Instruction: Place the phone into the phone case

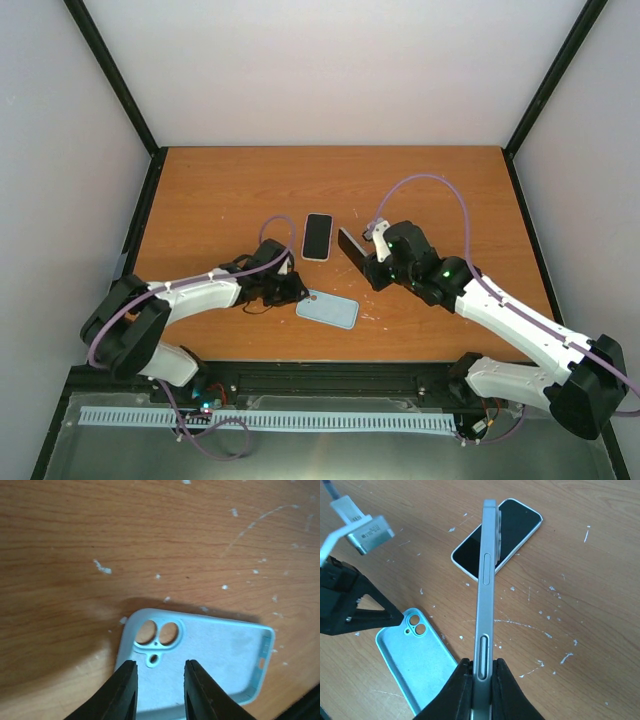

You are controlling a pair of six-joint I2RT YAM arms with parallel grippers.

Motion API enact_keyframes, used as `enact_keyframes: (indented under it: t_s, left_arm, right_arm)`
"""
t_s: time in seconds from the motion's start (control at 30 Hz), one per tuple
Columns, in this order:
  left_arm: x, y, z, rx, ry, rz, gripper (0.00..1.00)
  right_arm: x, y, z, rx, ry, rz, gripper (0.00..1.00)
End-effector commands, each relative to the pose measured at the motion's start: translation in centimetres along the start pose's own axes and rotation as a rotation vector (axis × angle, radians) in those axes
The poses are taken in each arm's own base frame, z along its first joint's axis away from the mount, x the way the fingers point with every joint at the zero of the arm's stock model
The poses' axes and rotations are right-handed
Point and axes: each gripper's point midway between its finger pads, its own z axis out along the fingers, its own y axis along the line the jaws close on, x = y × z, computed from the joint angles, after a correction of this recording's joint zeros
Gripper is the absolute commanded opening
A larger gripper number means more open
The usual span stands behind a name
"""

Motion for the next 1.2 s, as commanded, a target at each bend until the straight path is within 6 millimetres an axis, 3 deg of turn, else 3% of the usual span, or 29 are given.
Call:
enact_keyframes:
  t_s: [0.0, 0.37, 0.57, 0.9, 1.07, 1.17]
  left_arm:
    - [-0.6, 1.3, 0.5, -0.132, -0.035, 0.044, 0.25]
    - [0.5, 2.0, 1.4, -0.166, -0.014, 0.086, 0.24]
    - [0.4, 2.4, 1.5, -0.192, -0.010, 0.133, 0.19]
    - [-1.0, 2.4, -0.1, -0.261, -0.048, 0.262, 0.01]
    - [-2.8, 2.2, -1.1, -0.342, -0.067, 0.398, 0.00]
    - [-3.6, 0.6, -1.8, -0.299, -0.097, 0.563, 0.00]
  right_arm:
    - [-2.3, 0.4, -0.9, -0.038, -0.076, 0.040, 0.03]
    - [-2.2, -0.1, -1.1, -0.031, -0.088, 0.061, 0.03]
    - [-2.4, -0.2, -1.4, -0.034, -0.101, 0.067, 0.03]
    - [-2.1, 0.1, -1.5, -0.061, -0.112, 0.094, 0.03]
    - [-2.1, 2.5, -3.1, -0.206, -0.111, 0.155, 0.03]
    - [-1.7, 2.4, -4.2, -0.207, -0.123, 0.193, 0.03]
